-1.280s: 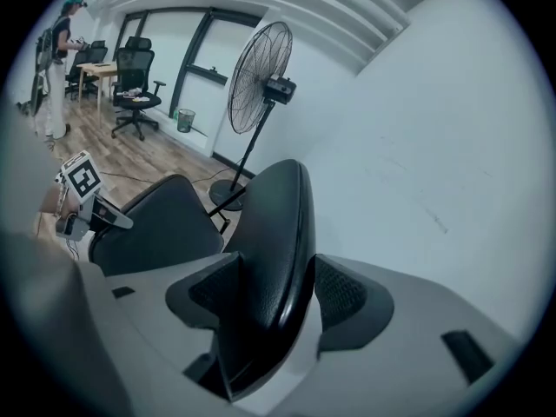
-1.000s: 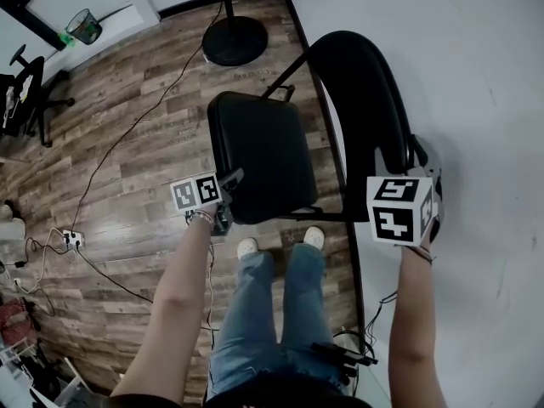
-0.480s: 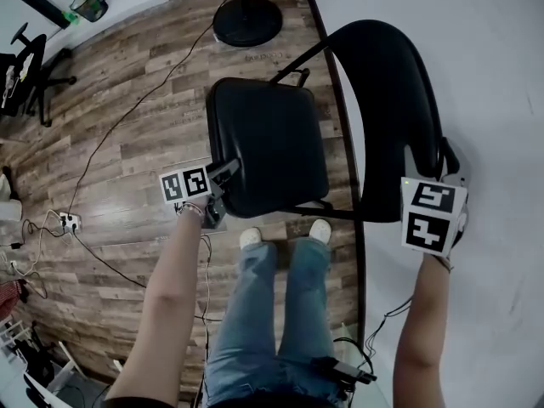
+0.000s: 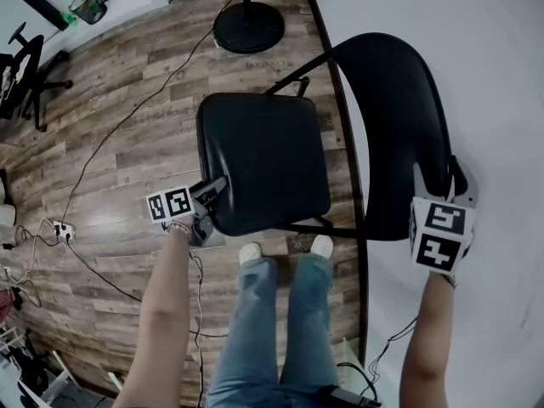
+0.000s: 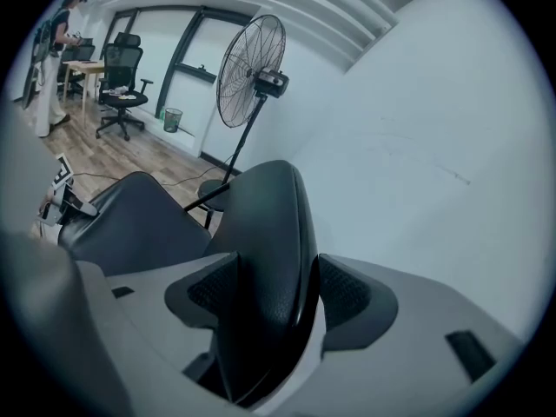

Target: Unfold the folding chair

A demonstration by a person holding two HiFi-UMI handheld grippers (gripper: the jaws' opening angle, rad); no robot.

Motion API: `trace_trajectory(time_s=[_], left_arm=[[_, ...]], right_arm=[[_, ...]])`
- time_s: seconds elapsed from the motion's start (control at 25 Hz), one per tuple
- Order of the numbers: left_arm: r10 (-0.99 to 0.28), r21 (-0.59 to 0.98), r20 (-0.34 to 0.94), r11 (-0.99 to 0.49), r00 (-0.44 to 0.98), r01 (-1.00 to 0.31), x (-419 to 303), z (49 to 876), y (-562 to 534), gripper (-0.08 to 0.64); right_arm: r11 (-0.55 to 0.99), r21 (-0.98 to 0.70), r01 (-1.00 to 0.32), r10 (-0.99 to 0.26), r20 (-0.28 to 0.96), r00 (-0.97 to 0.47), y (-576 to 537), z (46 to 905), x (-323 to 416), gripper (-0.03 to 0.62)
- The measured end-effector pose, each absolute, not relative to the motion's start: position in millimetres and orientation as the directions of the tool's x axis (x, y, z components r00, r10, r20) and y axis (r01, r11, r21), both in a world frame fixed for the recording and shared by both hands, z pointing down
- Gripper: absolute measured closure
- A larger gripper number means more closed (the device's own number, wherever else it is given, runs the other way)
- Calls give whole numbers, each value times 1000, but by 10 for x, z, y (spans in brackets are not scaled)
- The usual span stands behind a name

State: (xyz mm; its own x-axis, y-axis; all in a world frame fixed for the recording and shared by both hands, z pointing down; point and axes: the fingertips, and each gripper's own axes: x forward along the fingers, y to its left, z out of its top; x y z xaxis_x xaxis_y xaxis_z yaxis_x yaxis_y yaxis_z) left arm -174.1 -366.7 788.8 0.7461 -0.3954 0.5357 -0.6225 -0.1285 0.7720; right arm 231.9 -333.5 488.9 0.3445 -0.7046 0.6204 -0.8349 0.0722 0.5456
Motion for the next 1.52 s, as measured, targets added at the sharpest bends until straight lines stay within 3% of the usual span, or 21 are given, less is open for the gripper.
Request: trace_trajectory(time_s=[0.88, 1.24, 1.52], left_arm=[[-347, 881, 416, -76, 841, -467, -2535, 8705, -3699, 288], [-358, 880, 425, -50, 831, -472, -2715, 8941, -3701, 275], [-334, 864, 461, -42, 822, -502, -2813, 9005, -3720, 266]], right_arm=[[23, 542, -840, -697, 611, 375, -3340, 5355, 1988, 310], [40, 580, -814, -736, 568, 369, -3356, 5336, 1655, 308], [21, 595, -804, -696, 586, 415, -3370, 5299, 1512, 307]])
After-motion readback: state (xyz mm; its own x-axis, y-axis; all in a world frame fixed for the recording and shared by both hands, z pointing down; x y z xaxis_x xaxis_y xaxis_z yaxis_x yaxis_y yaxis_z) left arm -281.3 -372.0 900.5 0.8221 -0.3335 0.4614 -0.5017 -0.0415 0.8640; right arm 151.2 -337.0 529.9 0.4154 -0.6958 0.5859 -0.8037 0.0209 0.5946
